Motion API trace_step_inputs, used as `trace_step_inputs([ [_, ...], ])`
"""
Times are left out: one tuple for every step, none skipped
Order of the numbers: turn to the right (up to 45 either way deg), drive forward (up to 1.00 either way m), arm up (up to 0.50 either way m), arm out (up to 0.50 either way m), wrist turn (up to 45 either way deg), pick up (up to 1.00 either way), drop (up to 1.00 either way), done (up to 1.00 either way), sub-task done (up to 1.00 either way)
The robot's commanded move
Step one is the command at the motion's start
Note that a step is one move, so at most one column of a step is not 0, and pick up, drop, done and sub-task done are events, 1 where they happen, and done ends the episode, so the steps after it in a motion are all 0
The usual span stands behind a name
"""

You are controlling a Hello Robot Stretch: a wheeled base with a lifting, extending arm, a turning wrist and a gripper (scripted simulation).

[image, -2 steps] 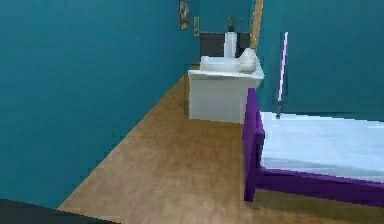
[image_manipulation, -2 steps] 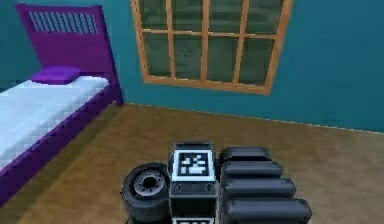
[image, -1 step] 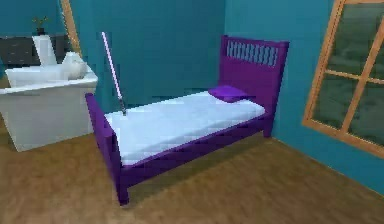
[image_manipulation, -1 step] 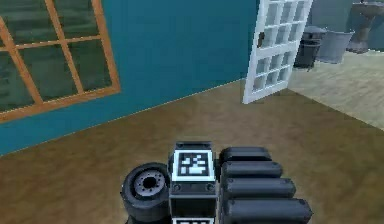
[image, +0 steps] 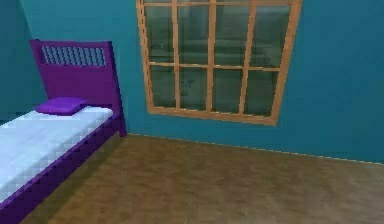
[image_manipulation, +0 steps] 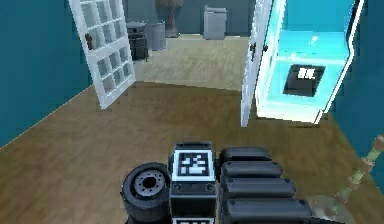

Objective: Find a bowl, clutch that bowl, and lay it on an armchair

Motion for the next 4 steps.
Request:
trace_step_inputs([
  [27.0, 0.00, 0.00, 0.00, 0.0, 0.00, 0.00, 0.00, 0.00],
  [3.0, 0.00, 0.00, 0.00, 0.0, 0.00, 0.00, 0.00, 0.00],
  [-45.0, 0.00, 0.00, 0.00, 0.0, 0.00, 0.00, 0.00, 0.00],
  [-45.0, 0.00, 0.00, 0.00, 0.0, 0.00, 0.00, 0.00, 0.00],
])
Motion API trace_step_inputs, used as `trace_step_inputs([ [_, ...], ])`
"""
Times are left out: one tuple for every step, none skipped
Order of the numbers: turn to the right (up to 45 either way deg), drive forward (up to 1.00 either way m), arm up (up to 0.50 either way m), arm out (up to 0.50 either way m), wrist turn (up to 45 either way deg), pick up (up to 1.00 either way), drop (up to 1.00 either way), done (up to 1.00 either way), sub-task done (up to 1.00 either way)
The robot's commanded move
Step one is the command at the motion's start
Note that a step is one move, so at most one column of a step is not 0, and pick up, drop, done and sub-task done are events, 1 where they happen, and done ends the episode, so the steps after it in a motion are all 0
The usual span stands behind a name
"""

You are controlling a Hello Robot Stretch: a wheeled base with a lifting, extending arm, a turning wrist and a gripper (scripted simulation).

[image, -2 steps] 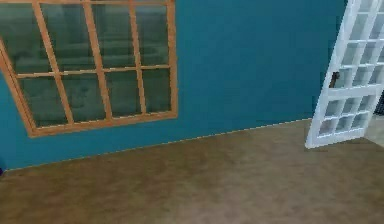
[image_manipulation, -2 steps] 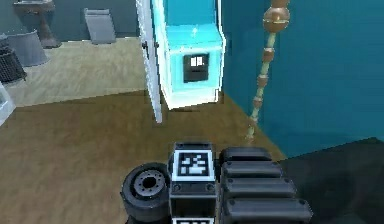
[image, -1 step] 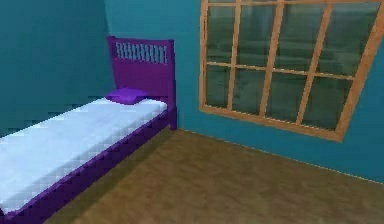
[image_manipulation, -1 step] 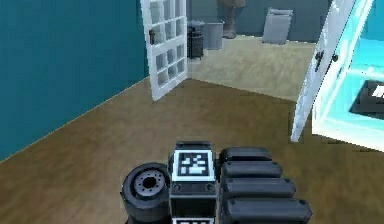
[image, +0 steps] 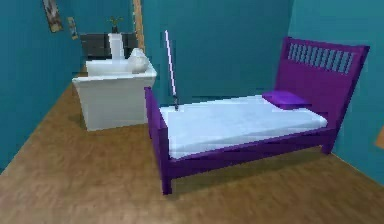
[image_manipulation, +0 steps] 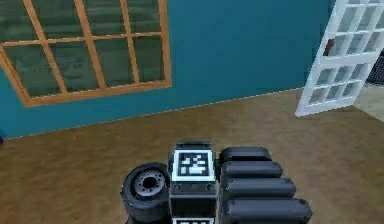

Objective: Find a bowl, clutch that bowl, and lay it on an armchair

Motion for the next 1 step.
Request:
trace_step_inputs([
  [-45.0, 0.00, 0.00, 0.00, 0.0, 0.00, 0.00, 0.00, 0.00],
])
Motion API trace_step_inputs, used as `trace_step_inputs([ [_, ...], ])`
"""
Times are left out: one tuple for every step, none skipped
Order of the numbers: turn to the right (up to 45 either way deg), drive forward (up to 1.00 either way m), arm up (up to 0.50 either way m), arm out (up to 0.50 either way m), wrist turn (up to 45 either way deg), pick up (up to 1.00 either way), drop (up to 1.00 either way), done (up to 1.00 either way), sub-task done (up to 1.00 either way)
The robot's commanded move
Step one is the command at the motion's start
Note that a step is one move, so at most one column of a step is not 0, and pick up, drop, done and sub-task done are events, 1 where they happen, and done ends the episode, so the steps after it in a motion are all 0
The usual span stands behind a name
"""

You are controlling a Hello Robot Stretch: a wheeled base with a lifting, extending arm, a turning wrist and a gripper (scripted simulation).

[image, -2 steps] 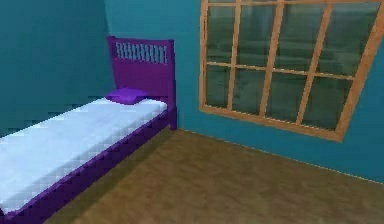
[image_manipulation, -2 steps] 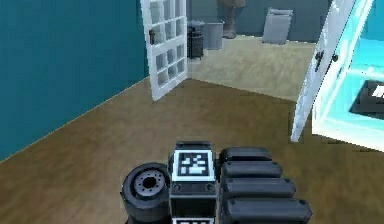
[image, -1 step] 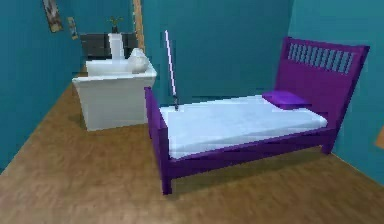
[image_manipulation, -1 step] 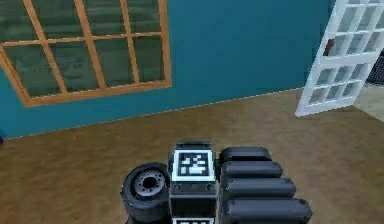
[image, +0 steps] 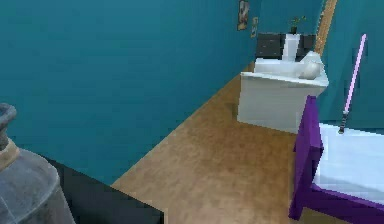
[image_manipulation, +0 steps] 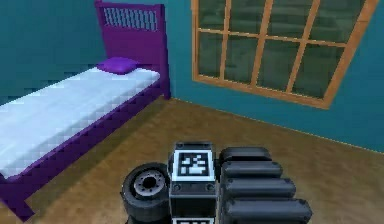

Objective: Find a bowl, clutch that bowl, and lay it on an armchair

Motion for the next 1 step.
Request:
trace_step_inputs([
  [-3.0, 0.00, 0.00, 0.00, 0.0, 0.00, 0.00, 0.00, 0.00],
])
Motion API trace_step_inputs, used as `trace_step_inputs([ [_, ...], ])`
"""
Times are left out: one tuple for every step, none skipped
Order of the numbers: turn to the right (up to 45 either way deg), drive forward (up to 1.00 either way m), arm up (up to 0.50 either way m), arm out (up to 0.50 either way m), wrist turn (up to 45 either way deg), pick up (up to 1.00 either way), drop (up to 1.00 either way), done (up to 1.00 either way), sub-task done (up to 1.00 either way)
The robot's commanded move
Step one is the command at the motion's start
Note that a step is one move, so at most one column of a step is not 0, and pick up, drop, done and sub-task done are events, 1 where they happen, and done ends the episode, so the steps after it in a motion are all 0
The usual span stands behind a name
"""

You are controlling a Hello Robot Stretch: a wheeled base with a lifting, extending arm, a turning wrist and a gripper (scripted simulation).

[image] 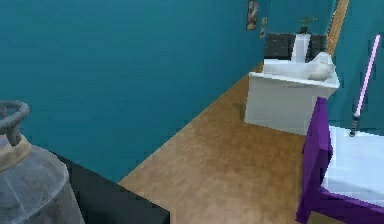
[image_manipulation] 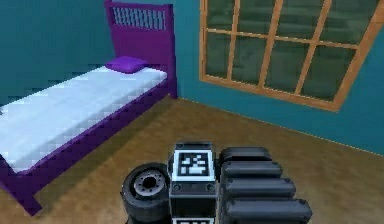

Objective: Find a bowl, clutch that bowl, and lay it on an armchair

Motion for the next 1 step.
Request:
trace_step_inputs([
  [45.0, 0.00, 0.00, 0.00, 0.0, 0.00, 0.00, 0.00, 0.00],
])
